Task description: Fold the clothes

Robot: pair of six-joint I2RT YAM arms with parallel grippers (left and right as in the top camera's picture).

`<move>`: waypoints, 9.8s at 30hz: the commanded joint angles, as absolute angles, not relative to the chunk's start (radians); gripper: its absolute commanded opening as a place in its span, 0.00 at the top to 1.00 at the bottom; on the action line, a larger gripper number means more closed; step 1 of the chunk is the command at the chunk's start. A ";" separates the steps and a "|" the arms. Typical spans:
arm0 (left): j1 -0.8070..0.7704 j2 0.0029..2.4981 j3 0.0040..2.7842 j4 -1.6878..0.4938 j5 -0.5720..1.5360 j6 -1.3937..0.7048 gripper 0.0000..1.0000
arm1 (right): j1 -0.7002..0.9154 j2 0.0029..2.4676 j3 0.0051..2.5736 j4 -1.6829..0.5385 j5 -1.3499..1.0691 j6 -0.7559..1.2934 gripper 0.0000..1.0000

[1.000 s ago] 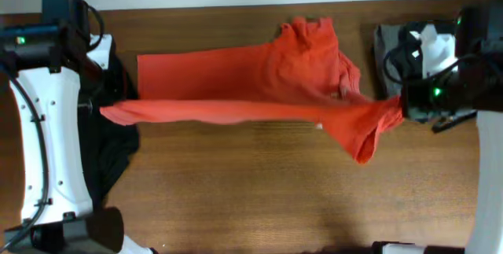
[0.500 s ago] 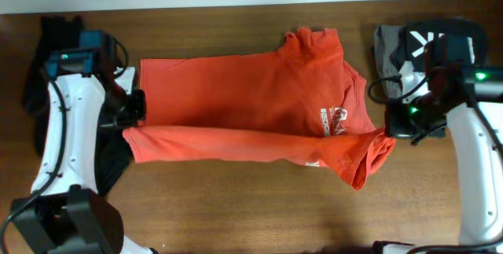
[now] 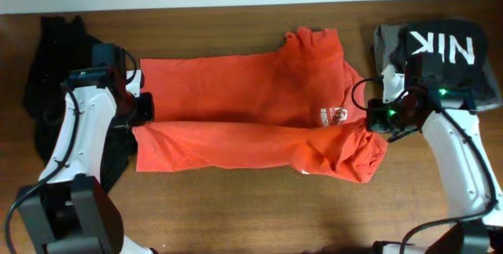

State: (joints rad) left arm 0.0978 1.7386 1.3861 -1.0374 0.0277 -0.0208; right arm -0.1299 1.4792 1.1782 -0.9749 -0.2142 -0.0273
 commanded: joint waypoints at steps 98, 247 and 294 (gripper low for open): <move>0.125 2.414 1.924 -0.570 0.104 0.042 0.21 | -0.006 1.759 1.745 -0.946 -0.281 -0.258 0.25; 0.129 2.270 2.228 -1.505 -0.023 0.084 0.99 | -0.092 2.094 2.187 -1.672 -0.146 -0.074 0.96; 0.126 2.270 2.028 -1.660 -0.023 0.084 0.17 | -0.113 2.095 1.613 -1.267 -0.183 -0.073 0.48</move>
State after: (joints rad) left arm 0.1249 2.3001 2.0323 -1.6558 -0.0174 0.0834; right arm -0.0929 2.1052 1.6024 -1.2713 -0.1810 -0.0772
